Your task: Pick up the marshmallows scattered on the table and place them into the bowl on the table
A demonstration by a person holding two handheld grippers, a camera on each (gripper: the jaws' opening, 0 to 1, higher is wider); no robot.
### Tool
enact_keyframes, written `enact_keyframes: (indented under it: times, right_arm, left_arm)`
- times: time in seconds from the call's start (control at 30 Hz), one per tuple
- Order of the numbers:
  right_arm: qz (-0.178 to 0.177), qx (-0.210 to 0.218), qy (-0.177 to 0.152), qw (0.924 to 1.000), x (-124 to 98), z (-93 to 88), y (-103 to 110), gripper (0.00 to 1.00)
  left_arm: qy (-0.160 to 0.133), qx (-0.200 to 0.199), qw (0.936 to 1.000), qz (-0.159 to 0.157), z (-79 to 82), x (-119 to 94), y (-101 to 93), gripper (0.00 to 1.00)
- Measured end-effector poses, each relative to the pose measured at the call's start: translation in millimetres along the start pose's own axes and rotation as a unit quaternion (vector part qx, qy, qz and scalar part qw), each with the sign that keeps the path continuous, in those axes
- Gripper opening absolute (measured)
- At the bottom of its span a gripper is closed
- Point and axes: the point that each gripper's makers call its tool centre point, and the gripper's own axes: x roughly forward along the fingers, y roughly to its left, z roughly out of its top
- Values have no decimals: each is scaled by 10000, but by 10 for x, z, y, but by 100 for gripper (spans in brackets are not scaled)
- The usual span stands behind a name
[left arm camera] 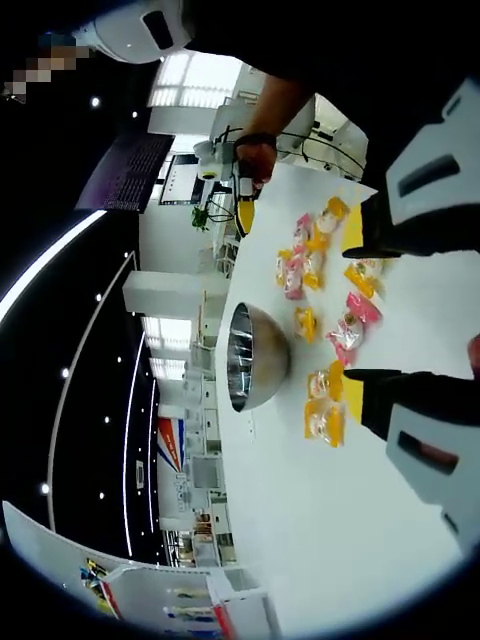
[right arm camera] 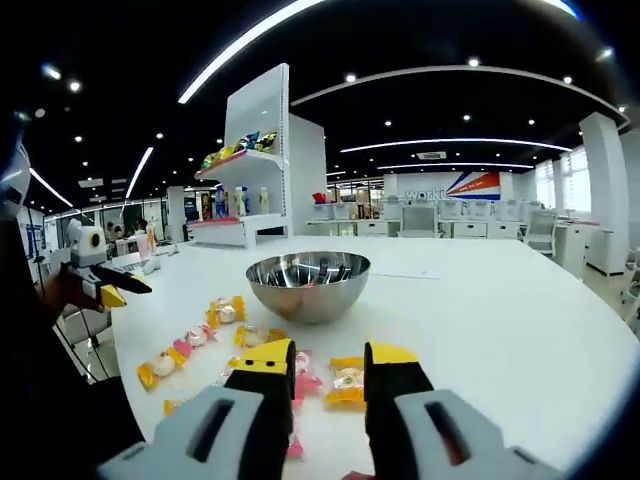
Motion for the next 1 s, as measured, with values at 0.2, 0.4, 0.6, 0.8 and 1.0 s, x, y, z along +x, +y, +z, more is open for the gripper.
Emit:
enact_keyframes:
  times: [0.2,0.4,0.6,0.8,1.0]
  right_arm:
    - [-26,33,107,9999,-6,-92,-10,27]
    - [-57,80,180,9998,-28,-187,-18,27]
    - [-110,-52,294,9995,-31,-190,-31,29]
    - [-222,-455,752,9959,38,-266,-81,29]
    - [-159,-536,1112,9922,188,-355,-80,30]
  left_arm:
    - [40,-238,9997,76,-44,-23,71,42]
    - [-49,-372,9991,179,-26,-54,135,40]
    - [-37,-393,9991,163,-38,-46,125,41]
    - [-31,-416,9990,137,-65,-66,87,43]
    - [-27,-454,9988,190,-94,-132,111,44]
